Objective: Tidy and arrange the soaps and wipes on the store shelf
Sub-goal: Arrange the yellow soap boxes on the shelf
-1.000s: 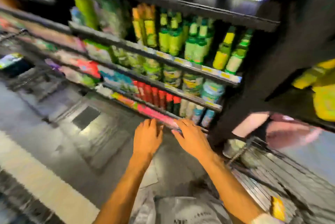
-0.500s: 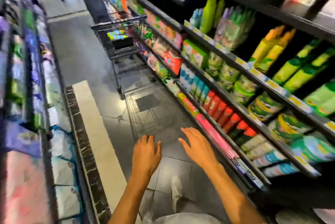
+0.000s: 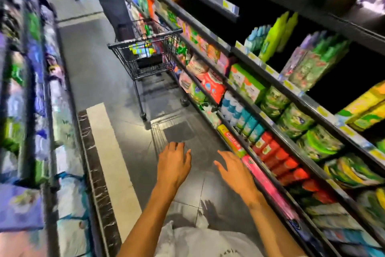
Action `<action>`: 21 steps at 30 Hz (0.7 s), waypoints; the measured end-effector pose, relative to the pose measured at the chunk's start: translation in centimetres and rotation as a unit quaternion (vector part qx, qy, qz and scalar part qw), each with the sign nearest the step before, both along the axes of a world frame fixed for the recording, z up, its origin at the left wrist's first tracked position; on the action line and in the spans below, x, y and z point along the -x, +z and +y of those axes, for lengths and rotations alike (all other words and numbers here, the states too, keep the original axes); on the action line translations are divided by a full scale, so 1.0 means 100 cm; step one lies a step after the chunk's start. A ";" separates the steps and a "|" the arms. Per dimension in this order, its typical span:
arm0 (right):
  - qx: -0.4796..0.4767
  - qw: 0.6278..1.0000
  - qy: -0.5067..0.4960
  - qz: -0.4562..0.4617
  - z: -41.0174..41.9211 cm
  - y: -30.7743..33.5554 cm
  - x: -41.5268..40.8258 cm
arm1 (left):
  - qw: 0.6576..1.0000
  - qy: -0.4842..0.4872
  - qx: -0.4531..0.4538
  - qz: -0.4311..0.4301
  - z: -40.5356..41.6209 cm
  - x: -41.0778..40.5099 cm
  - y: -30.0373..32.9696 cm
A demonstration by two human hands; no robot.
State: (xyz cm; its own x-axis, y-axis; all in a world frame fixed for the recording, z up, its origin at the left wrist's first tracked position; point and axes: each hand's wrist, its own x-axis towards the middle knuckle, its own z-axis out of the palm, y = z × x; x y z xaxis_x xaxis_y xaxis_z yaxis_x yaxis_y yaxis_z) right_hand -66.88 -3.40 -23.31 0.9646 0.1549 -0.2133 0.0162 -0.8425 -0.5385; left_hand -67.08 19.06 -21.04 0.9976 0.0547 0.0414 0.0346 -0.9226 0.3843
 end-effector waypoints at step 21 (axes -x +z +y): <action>0.010 0.901 -0.383 -0.202 -0.008 0.128 -0.223 | 0.926 -0.370 0.053 -0.054 -0.015 -0.341 0.050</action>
State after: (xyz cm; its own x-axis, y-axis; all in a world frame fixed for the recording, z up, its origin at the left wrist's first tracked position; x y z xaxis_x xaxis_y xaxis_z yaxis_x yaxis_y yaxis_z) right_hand -44.57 -4.17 -10.50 0.7861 -0.5898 0.1847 -0.3824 -0.6989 -0.6044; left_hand -32.97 17.55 -16.01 0.7534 -0.6333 0.1770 -0.6363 -0.6343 0.4391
